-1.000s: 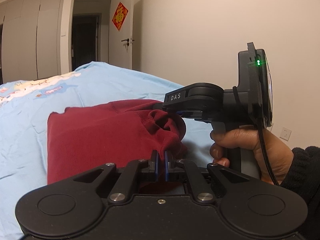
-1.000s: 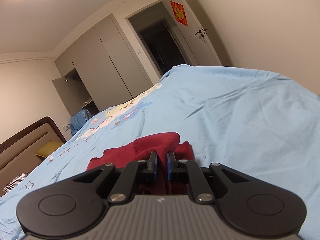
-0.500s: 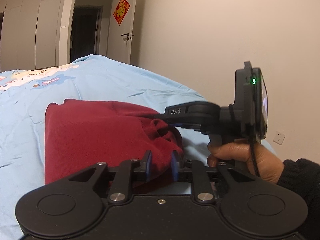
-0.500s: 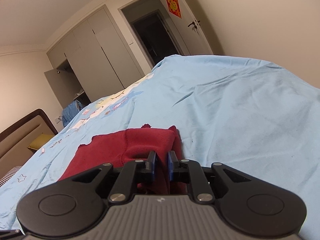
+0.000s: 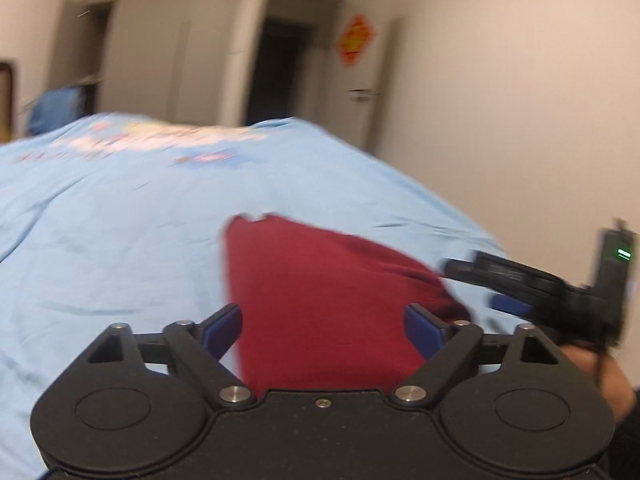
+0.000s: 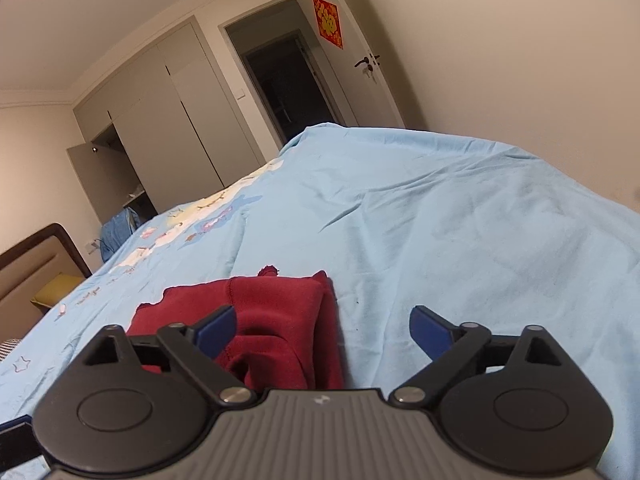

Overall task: Fold small clothes
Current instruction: 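Open both grippers and lift them off the folded sweater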

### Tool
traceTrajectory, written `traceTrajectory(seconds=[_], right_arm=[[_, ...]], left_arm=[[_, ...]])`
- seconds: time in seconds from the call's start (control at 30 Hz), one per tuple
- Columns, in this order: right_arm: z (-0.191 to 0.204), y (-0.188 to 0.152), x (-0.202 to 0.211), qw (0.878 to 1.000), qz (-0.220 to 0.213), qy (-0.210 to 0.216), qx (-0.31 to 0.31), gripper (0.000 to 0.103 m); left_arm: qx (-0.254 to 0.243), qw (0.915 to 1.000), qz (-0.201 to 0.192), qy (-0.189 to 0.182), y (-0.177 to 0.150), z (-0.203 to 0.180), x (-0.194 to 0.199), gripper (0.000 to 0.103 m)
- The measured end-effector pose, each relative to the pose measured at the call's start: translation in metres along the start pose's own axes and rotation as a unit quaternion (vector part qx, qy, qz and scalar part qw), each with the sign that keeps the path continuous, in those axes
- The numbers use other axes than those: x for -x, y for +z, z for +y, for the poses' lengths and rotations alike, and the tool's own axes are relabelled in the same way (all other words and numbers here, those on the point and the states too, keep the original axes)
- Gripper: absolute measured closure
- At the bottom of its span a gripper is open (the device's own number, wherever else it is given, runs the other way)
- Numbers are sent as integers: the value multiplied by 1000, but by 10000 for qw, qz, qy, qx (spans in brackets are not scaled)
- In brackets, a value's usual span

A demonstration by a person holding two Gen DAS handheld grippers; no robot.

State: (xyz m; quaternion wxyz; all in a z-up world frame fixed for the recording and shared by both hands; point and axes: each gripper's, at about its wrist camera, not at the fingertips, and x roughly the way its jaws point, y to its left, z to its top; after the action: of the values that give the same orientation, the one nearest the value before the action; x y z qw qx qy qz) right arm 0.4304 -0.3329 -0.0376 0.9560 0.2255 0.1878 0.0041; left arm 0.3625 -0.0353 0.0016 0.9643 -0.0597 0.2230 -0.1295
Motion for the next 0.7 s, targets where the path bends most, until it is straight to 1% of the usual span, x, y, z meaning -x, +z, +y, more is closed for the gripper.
traceTrajectory(seconds=[0.1, 0.2, 0.33, 0.57, 0.7], right_arm=[[7, -1, -7, 9995, 112, -260, 148, 0], [15, -7, -14, 9962, 322, -645, 492, 0], [19, -20, -15, 9882, 485, -1028, 1022, 0], [22, -42, 8, 9830, 369, -1137, 1395, 0], [18, -37, 16, 9860, 315, -932, 1345, 0]], left_arm=[[424, 9981, 273, 353, 2, 21, -11, 13], [630, 9950, 518, 582, -1, 36, -21, 13], [727, 9936, 613, 616, -7, 46, -20, 10], [750, 9932, 695, 554, -13, 51, -22, 10], [766, 9928, 735, 547, -17, 51, -22, 9]])
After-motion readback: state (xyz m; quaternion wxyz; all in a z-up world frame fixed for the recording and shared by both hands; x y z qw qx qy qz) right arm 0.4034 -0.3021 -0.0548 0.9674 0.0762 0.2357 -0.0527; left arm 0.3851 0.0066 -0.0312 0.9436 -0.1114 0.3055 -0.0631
